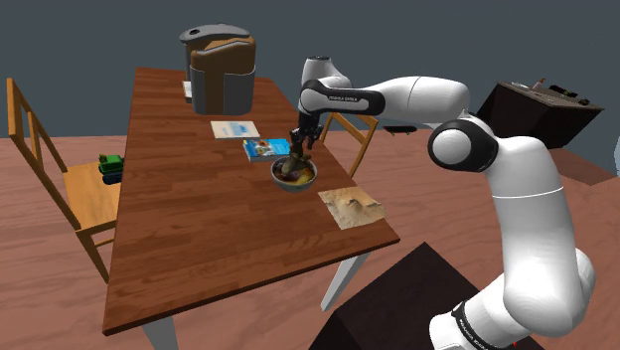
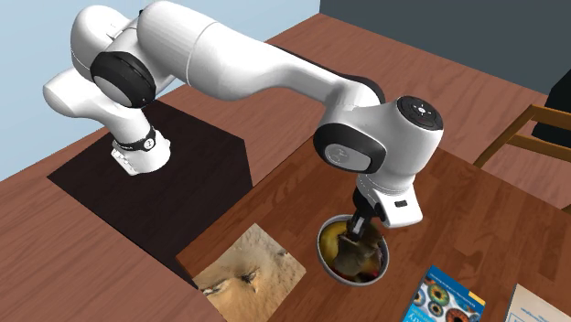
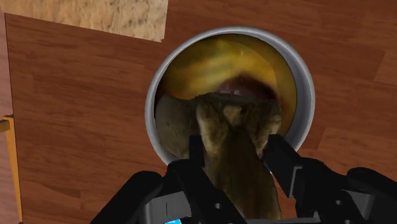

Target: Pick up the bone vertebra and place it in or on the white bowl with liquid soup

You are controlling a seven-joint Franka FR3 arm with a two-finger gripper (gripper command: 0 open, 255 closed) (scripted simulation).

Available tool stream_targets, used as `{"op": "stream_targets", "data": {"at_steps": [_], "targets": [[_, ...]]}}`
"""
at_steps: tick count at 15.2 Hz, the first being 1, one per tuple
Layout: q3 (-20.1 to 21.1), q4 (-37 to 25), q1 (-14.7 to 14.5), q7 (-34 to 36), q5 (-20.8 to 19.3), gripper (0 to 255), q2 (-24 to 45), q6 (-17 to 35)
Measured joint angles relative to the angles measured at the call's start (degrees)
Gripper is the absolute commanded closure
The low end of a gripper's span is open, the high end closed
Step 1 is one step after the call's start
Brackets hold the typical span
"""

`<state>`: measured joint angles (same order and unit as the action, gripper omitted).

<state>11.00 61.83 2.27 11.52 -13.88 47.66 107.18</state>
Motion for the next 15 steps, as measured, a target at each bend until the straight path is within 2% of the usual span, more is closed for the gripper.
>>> {"op": "stream_targets", "data": {"at_steps": [5, 10, 15], "targets": [[0.0, 0.0, 0.0, 0.0, 0.0, 0, 0.1, 0.0], [0.3, -4.3, -0.7, -0.4, 0.4, 0, -1.2, -5.5], [0.2, -5.9, -0.8, -0.6, 0.4, 0, -0.7, -6.6]]}}
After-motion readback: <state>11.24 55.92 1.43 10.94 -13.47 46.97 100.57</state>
